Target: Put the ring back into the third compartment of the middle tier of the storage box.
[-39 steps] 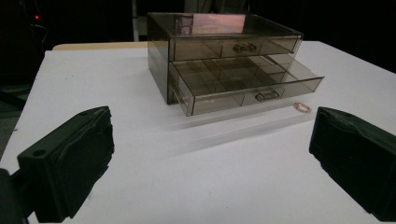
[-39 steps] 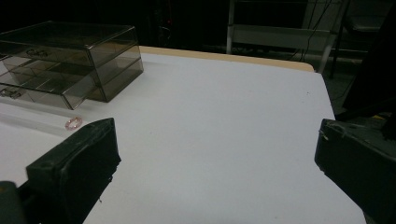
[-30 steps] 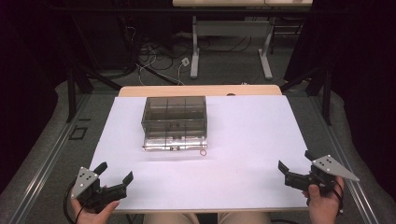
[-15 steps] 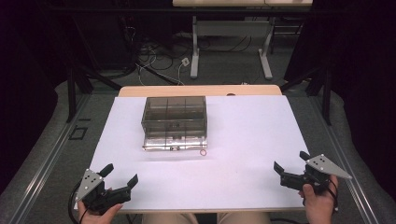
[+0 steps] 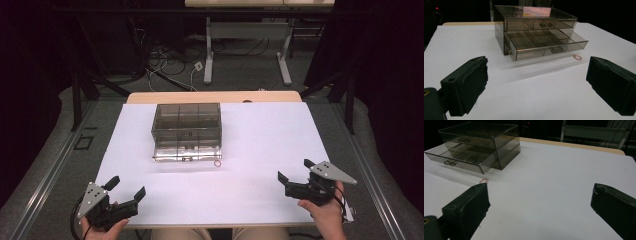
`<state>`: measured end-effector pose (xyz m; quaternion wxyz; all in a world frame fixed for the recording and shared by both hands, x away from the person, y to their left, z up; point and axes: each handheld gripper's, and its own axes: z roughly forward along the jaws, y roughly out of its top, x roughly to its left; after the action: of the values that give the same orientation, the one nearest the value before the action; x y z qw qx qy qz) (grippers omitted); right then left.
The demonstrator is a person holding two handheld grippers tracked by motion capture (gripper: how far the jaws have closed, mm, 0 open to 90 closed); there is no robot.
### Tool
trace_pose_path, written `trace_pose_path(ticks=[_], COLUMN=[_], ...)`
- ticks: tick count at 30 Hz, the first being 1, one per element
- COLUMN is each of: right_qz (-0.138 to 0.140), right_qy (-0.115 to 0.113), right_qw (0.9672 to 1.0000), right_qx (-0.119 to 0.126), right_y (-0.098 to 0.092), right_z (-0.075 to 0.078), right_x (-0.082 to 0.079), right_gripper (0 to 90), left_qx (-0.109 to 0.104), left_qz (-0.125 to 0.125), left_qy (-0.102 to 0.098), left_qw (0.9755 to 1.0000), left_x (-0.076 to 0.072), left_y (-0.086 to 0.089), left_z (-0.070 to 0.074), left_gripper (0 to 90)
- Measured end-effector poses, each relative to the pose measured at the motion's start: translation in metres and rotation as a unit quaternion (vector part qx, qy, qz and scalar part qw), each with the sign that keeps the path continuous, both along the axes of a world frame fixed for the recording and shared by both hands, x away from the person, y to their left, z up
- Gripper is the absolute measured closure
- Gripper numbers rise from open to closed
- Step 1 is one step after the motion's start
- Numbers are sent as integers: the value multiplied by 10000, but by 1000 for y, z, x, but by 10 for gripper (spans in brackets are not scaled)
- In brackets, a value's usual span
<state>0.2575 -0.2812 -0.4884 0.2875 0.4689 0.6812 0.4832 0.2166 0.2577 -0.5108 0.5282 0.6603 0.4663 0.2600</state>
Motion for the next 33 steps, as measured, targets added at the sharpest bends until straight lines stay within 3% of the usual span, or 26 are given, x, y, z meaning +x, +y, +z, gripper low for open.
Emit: trace_pose_path(ticks=[5,9,16,23,33], right_qz=[12,137,335,638,1050], right_qy=[-21,64,101,146,297], right_qw=[10000,9998,9993,9971,9929], right_qx=[-13,-106,-164,-379,-480], right_y=[15,28,46,61,83], right_z=[4,5,2,-2,2], right_x=[6,9,16,22,31], right_gripper=[45,108,241,352,421], left_qx=[43,232,169,176,111], left_qz=[-13,-16,13,18,29], left_qy=[10,3,53,46,52], left_qw=[10000,9997,9998,9998,9999], left_x=[-1,-1,-1,-1,-2], left_y=[0,-1,0,1,3], left_z=[-1,-1,-2,-2,-1], left_gripper=[31,31,31,30,30])
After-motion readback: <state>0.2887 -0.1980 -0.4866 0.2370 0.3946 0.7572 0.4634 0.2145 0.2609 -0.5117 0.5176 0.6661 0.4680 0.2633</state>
